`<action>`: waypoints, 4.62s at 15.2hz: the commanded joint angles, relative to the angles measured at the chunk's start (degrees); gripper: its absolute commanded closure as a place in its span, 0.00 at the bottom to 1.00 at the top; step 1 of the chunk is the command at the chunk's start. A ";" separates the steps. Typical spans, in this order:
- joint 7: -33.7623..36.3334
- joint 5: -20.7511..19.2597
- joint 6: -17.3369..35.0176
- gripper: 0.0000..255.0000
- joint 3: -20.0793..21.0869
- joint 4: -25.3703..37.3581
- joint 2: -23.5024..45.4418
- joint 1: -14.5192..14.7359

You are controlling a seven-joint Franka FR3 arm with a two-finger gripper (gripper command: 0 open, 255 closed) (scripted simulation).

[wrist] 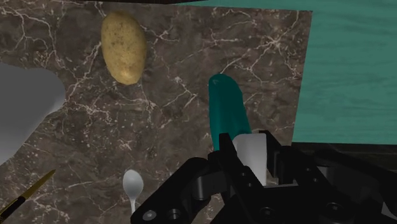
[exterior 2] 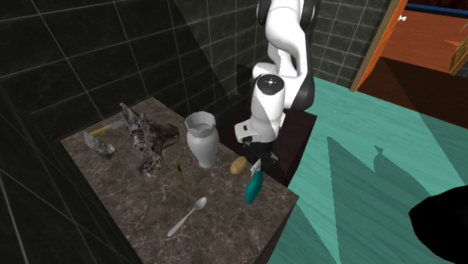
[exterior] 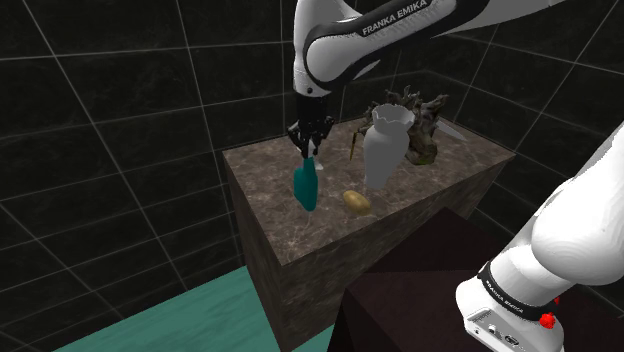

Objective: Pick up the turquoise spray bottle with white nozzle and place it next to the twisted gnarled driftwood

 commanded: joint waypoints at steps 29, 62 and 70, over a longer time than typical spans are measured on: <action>-0.87 1.17 -22.83 1.00 -0.39 19.20 -3.80 -0.27; 1.92 -3.33 -53.39 1.00 1.28 62.16 9.26 2.15; -5.56 -0.40 -52.93 1.00 -2.06 54.19 1.32 -3.34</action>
